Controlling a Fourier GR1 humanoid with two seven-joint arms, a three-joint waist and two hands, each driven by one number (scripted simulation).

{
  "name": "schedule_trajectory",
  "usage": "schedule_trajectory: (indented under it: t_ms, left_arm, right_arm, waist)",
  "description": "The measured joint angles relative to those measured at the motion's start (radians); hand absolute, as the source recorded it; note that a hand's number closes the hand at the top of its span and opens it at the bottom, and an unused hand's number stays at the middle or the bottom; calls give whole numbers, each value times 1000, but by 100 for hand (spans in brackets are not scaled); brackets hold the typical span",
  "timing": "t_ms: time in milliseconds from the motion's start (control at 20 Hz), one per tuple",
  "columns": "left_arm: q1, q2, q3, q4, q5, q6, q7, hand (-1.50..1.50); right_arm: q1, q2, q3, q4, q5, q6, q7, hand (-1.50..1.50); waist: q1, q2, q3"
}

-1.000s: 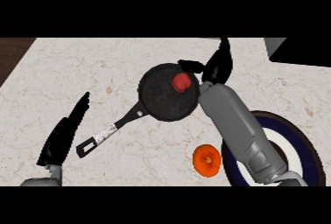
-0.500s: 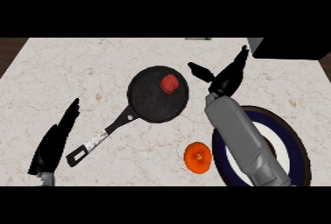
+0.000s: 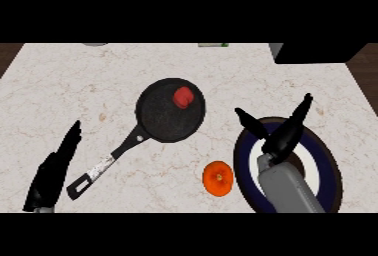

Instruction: Pick the bell pepper from the plate and place it in the pan

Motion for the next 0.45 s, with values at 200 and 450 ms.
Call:
schedule_trajectory:
  t_ms: [200, 450]
  left_arm:
    - [15, 10, 7, -26, 11, -20, 9, 0]
    - [-13, 2, 5, -19, 4, -21, 26, 0]
  right_arm:
    - [215, -54, 38, -241, 50, 35, 31, -150]
    - [457, -130, 62, -521, 82, 87, 62, -150]
  waist:
    - [2, 2, 0]
    - [7, 6, 0]
